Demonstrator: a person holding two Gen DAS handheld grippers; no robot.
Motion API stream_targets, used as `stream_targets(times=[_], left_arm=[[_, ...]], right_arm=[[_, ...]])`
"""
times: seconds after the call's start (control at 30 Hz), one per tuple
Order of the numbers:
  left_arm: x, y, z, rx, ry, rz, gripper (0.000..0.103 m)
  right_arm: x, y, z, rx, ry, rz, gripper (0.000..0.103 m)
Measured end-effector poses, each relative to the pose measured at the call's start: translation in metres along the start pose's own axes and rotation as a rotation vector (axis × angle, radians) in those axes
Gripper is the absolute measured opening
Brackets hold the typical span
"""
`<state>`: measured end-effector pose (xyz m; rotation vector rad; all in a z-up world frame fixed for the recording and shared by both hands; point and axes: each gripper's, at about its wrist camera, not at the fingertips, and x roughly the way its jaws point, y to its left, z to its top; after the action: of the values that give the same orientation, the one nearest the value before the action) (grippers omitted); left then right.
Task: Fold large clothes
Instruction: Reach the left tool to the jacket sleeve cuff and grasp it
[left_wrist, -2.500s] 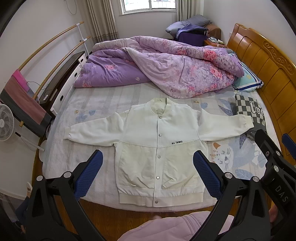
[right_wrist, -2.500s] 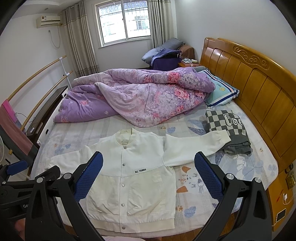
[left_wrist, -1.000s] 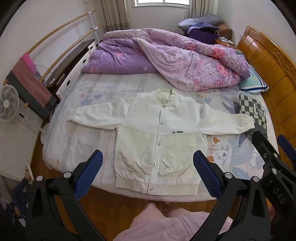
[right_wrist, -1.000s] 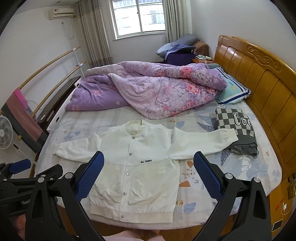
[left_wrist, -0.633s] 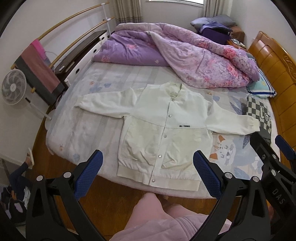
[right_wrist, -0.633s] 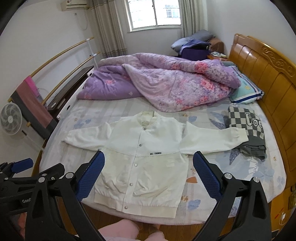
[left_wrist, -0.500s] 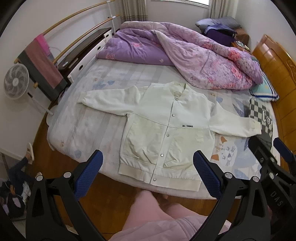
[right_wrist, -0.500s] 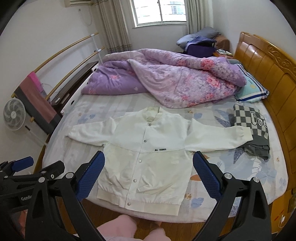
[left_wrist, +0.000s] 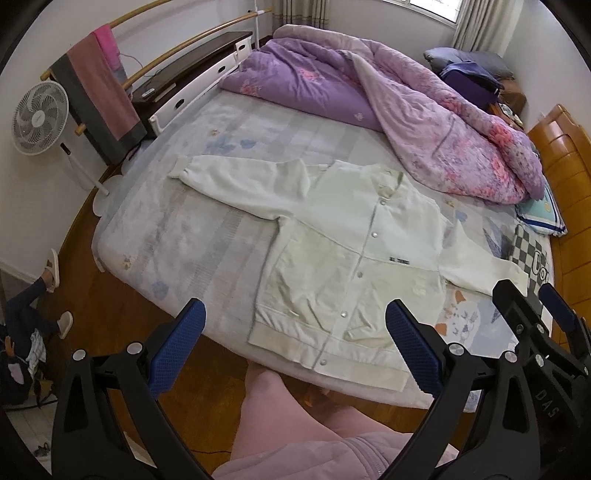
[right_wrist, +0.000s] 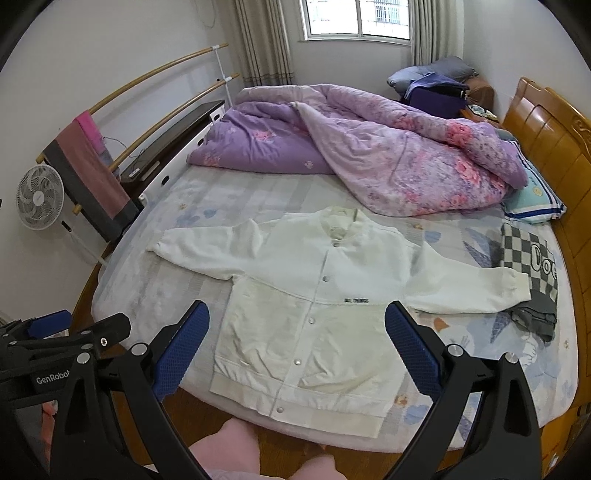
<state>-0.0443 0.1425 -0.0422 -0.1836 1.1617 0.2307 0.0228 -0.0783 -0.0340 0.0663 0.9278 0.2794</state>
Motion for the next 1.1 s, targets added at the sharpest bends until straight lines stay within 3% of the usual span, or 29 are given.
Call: stream_targets(times=[0.27,0.47,0.7,0.87,1.1], left_arm=[[0.058,0.089,0.064,0.003,0.062,-0.012,0.098],[0.120,0.164,0.125,0.008,0.077,-0.029,0.098],[0.225,0.237,0.198,0.064,0.139,0.019,0.098],[0.307,0.289,0.237,0.028,0.176,0.072,0.098],[0.424,0.366,0.271,-0.217,0.247,-0.106,0.098]], right_arm=[[0.069,0.074,0.034,0.044,0.087,-0.050,0.091],[0.150,0.128,0.069,0.076,0.199,-0.100,0.090],[0.244,0.162,0.097,0.052,0.290,-0.170,0.089],[0.315,0.162,0.110,0.070,0.343,-0.184,0.088],[0.395,0.155,0.111,0.077,0.430,-0.251,0.088]])
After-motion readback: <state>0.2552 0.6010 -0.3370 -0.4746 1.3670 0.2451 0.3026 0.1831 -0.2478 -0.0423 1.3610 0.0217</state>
